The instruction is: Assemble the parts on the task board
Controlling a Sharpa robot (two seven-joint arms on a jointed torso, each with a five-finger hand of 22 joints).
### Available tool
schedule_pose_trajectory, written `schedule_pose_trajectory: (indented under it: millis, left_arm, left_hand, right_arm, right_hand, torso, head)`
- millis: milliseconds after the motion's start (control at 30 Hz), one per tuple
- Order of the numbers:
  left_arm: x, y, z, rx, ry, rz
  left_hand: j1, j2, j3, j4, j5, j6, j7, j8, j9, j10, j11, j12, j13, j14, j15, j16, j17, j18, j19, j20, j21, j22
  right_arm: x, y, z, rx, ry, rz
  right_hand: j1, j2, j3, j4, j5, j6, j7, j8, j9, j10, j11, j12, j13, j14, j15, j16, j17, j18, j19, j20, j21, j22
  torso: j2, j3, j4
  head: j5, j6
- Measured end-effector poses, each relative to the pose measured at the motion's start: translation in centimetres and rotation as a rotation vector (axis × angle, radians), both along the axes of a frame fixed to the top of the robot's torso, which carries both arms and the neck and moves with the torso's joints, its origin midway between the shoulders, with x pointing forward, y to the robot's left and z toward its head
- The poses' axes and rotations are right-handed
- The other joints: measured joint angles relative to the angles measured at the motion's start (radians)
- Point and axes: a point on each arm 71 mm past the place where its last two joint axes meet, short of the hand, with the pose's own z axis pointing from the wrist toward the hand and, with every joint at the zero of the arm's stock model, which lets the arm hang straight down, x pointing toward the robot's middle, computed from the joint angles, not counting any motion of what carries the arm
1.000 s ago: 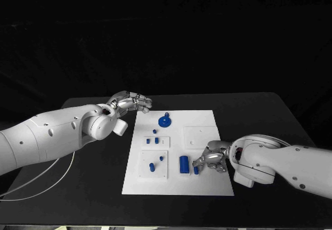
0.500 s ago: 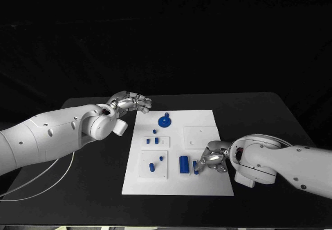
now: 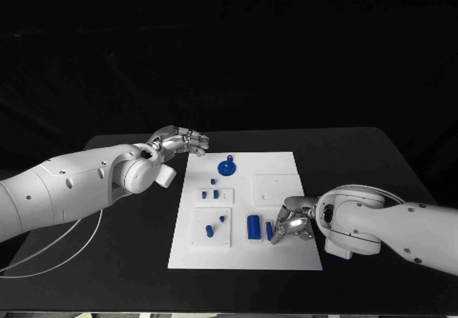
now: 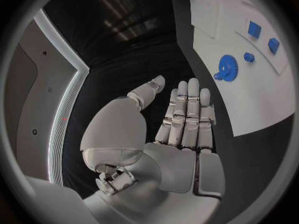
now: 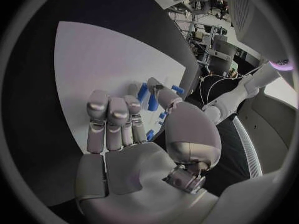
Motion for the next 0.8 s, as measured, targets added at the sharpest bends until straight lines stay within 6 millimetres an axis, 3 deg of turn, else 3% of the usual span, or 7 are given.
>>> schedule_pose_trajectory:
  millis: [233,433,533,633,800]
  left_arm:
    - [0.01,0.02,0.0,0.0,0.0,0.0]
    - [0.04,-0.02,-0.01,0.0,0.0,0.0]
    - [0.04,-0.01,-0.01,0.001,0.0,0.0]
    - [0.04,0.0,-0.02,0.001,0.0,0.0]
    - [0.05,0.0,-0.02,0.001,0.0,0.0]
  left_hand:
    - [0.0,0.0,0.0,0.0,0.0,0.0,0.0,0.0,0.0,0.0,0.0,0.0,0.0,0.0,0.0,0.0,0.001,0.0,0.0,0.0,0.0,0.001]
    - [0.0,0.0,0.0,0.0,0.0,0.0,0.0,0.0,0.0,0.0,0.0,0.0,0.0,0.0,0.0,-0.004,0.001,0.0,0.0,0.0,0.0,0.001]
    - [0.0,0.0,0.0,0.0,0.0,0.0,0.0,0.0,0.0,0.0,0.0,0.0,0.0,0.0,0.0,-0.004,0.002,0.0,0.0,0.0,0.0,0.001]
    - [0.0,0.0,0.0,0.0,0.0,0.0,0.0,0.0,0.0,0.0,0.0,0.0,0.0,0.0,0.0,-0.004,0.002,0.0,0.0,0.0,0.0,0.002]
    - [0.0,0.0,0.0,0.0,0.0,0.0,0.0,0.0,0.0,0.0,0.0,0.0,0.0,0.0,0.0,-0.004,0.002,0.0,0.0,0.0,0.0,0.002]
  right_arm:
    - [0.08,0.12,-0.06,-0.009,-0.005,0.01]
    - [0.29,0.06,-0.14,-0.016,-0.008,0.006]
    - [0.34,0.09,-0.17,-0.019,-0.01,0.006]
    - [0.3,0.21,-0.21,-0.02,-0.009,0.011]
    - [0.25,0.41,-0.22,-0.02,-0.006,0.02]
  right_hand:
    - [-0.001,0.001,-0.009,0.009,-0.011,-0.001,-0.002,0.0,-0.001,0.0,0.0,-0.004,0.0,0.001,0.001,0.0,0.0,0.0,0.0,0.0,-0.003,0.0]
    - [-0.043,0.043,-0.023,0.046,-0.02,-0.002,-0.002,0.0,-0.006,0.0,0.0,-0.004,0.0,0.001,0.002,0.0,0.0,0.0,0.0,0.0,-0.007,0.001]
    - [-0.046,0.071,0.007,0.078,-0.046,0.002,-0.005,0.002,-0.008,0.004,-0.004,-0.004,0.0,0.001,0.002,0.0,0.0,0.0,0.0,0.0,-0.008,0.001]
    - [-0.046,0.072,0.066,0.108,-0.05,0.002,-0.005,0.002,-0.01,0.009,-0.002,-0.004,0.001,-0.001,-0.001,0.0,0.0,0.0,0.0,0.001,-0.011,0.001]
    - [-0.038,0.08,0.085,0.111,-0.05,0.0,-0.007,0.002,-0.012,0.009,-0.002,-0.004,0.001,-0.003,-0.002,0.0,0.0,0.0,0.0,0.001,-0.011,0.001]
  torso:
    - [0.0,0.0001,-0.0004]
    - [0.0,0.0001,-0.0004]
    - [0.0,0.0001,-0.0003]
    - [0.0,0.0001,-0.0001]
    - [0.0,0.0001,0.0001]
  head:
    - [-0.001,-0.001]
    - [-0.002,-0.002]
    - [-0.002,-0.002]
    - [-0.003,-0.003]
    - [-0.004,-0.003]
